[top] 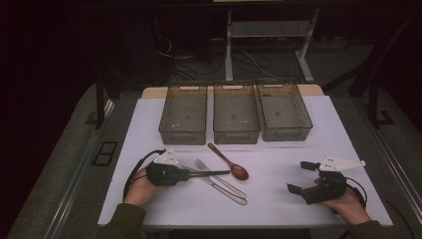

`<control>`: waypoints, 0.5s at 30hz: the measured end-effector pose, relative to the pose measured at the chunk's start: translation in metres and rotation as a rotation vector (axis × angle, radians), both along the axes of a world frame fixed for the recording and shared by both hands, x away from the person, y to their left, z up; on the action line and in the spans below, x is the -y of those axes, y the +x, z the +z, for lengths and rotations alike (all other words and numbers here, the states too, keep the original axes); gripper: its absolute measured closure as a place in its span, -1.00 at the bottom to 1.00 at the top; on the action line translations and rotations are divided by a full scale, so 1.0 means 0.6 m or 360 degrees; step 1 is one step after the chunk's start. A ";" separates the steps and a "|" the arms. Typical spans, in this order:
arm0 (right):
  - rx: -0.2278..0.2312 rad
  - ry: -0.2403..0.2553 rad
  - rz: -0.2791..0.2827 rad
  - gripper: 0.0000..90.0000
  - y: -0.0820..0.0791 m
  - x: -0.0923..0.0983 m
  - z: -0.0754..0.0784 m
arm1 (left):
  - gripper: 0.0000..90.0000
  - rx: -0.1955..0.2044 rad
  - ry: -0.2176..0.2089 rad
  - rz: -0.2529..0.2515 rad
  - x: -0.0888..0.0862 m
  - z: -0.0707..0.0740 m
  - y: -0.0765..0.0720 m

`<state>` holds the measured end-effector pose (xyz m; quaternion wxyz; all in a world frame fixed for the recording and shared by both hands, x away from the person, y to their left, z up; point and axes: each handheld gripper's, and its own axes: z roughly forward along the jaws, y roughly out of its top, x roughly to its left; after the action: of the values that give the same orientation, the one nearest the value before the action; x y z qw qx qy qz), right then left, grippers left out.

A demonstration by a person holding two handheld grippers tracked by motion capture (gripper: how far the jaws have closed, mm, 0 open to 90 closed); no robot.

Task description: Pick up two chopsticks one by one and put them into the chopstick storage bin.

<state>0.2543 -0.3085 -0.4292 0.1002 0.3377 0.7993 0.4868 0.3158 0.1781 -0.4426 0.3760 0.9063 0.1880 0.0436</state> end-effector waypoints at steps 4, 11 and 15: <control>-0.0002 0.0002 -0.0002 -0.98 0.000 0.000 0.000 | 0.73 -0.0002 0.0015 -0.0014 0.002 -0.002 -0.001; -0.0003 0.0008 -0.0004 -0.98 -0.001 0.001 0.001 | 0.74 -0.0016 0.0017 -0.0036 0.003 -0.005 -0.002; -0.0002 0.0009 -0.0005 -0.98 -0.001 0.002 0.001 | 0.75 -0.0007 0.0022 -0.0051 0.004 -0.005 -0.003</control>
<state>0.2539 -0.3094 -0.4287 0.0994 0.3398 0.7974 0.4887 0.3138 0.1760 -0.4456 0.3699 0.9119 0.1740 0.0369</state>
